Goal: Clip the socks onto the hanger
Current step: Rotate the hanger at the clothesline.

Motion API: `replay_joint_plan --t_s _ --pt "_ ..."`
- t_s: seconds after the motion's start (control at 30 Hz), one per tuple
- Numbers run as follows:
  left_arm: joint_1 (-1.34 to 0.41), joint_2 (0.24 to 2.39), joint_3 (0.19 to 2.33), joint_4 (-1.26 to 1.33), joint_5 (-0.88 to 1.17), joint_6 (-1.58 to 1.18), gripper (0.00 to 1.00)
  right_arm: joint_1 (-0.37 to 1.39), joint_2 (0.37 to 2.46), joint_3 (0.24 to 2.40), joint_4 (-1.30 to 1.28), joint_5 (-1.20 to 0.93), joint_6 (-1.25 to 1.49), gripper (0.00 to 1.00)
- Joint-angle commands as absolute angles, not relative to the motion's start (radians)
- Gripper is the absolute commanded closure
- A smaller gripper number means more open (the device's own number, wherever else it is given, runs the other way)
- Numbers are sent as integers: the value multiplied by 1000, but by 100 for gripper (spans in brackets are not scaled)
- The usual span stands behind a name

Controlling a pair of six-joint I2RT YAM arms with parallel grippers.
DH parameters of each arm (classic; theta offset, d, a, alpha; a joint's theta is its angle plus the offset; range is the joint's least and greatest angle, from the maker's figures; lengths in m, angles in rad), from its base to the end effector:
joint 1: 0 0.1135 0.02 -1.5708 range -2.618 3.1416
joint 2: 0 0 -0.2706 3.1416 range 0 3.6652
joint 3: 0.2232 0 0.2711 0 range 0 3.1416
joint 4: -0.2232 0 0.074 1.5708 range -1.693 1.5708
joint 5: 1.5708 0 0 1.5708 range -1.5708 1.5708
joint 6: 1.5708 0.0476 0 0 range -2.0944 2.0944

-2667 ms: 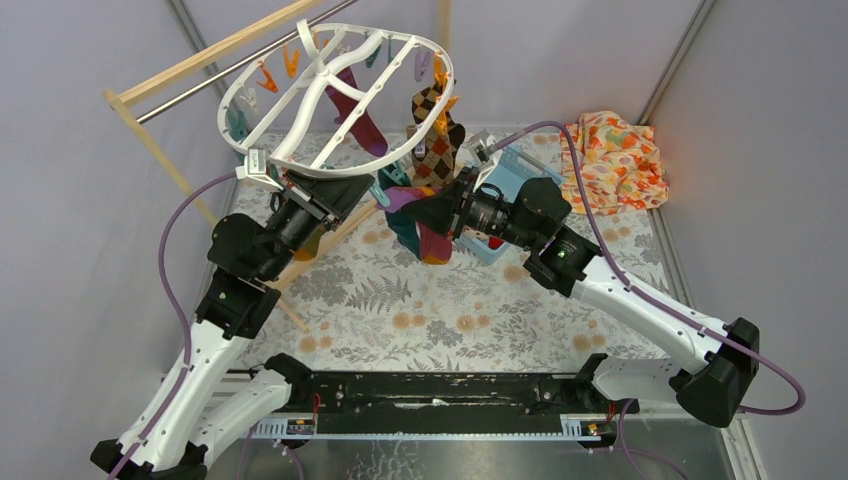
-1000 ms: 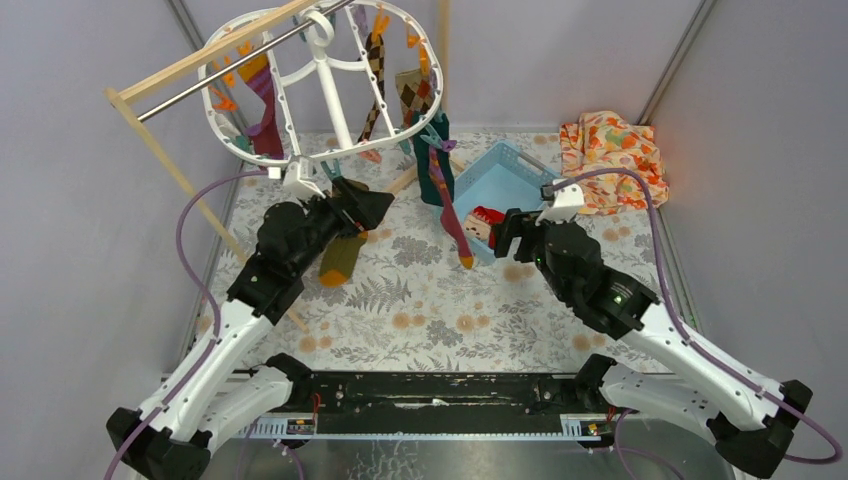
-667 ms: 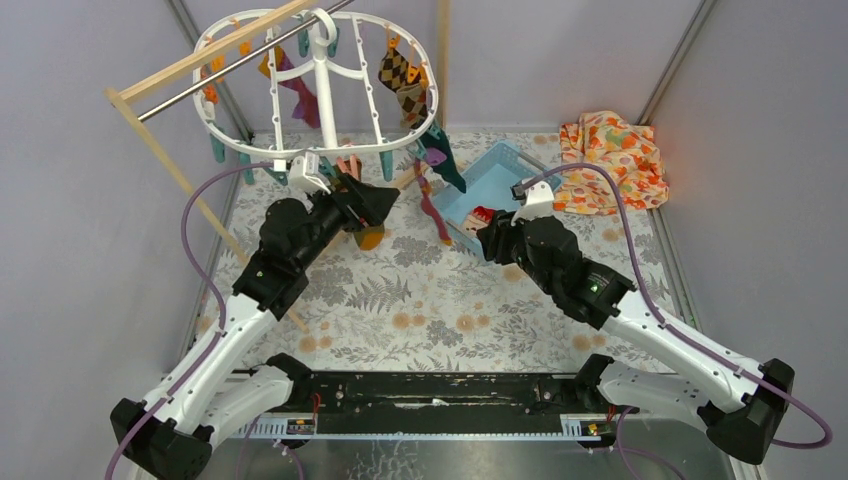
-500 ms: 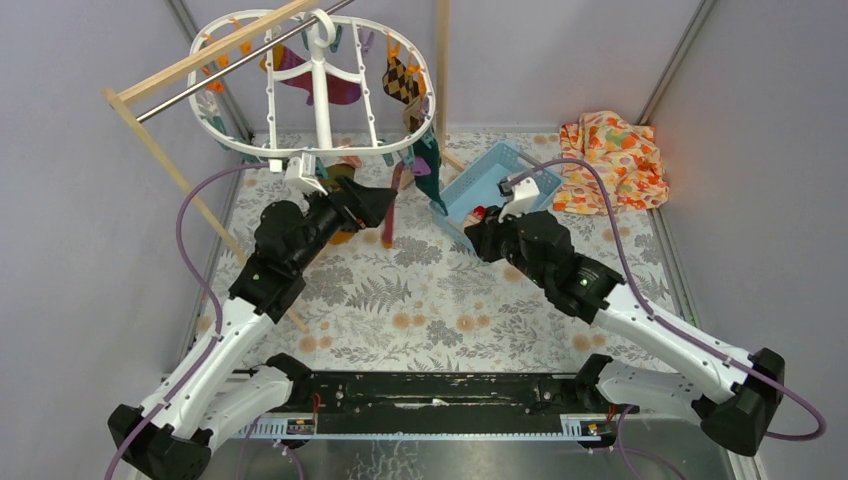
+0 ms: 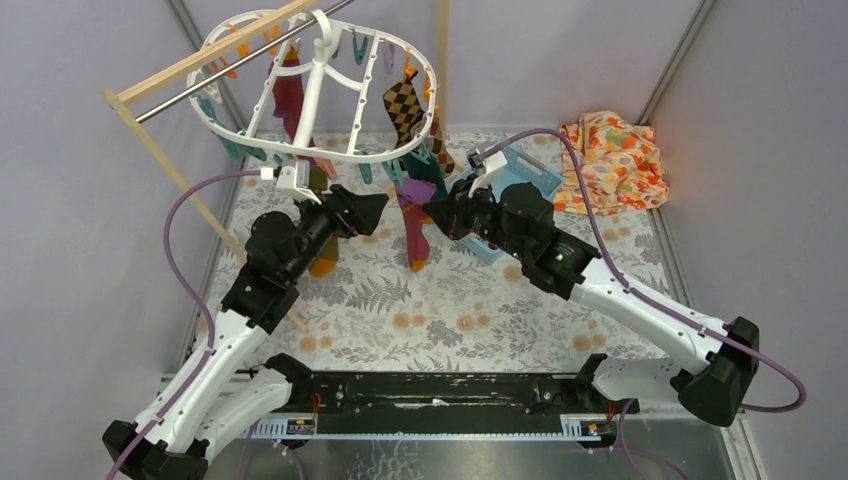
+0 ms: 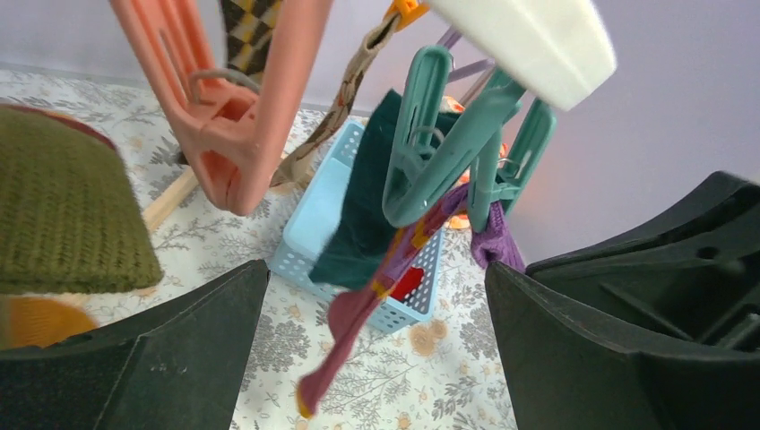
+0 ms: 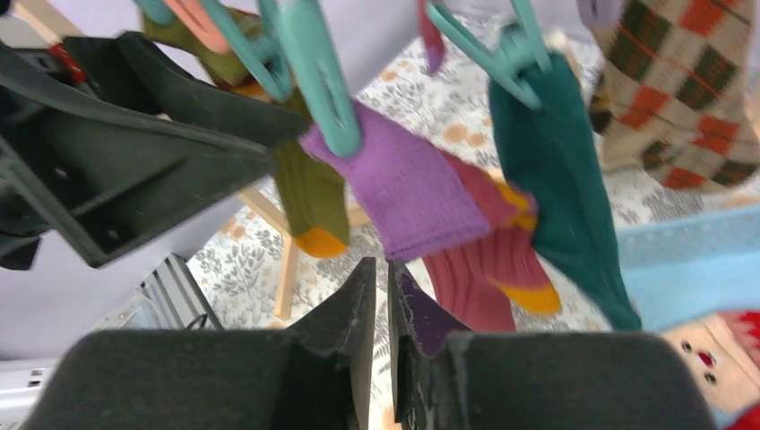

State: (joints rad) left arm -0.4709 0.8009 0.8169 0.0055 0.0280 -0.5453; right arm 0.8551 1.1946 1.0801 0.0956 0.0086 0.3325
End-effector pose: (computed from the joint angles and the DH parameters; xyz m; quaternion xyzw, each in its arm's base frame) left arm 0.1924 -0.0994 0.3746 -0.0160 0.6993 -0.3562 0.6196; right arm 0.2048 0.2349 0.3923 -0.1815 0.6903 0.3893 0.5822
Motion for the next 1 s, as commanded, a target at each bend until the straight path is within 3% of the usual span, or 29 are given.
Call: replay_joint_plan --t_s 0.0,0.23,0.43,0.7,0.77,0.87,0.97 --pt "-475 755 806 3 -47 -473 2 902 1237 1200 175 30 256 81" --pt "-476 735 824 -57 -90 -414 1 919 1286 1317 146 83 210 80" --pt "-475 688 817 -105 -173 -417 2 911 1337 1482 15 312 192 82" --pt "-475 678 897 -226 -273 -436 1 712 1479 1784 -170 324 212 79" --pt "-475 665 902 -233 -273 -440 1 675 1532 1861 -213 287 212 73" --pt "-475 648 911 -247 -286 -444 1 650 1613 1970 -272 236 213 56" --pt "-475 640 917 -261 -300 -438 1 645 1681 2049 -305 200 211 52"
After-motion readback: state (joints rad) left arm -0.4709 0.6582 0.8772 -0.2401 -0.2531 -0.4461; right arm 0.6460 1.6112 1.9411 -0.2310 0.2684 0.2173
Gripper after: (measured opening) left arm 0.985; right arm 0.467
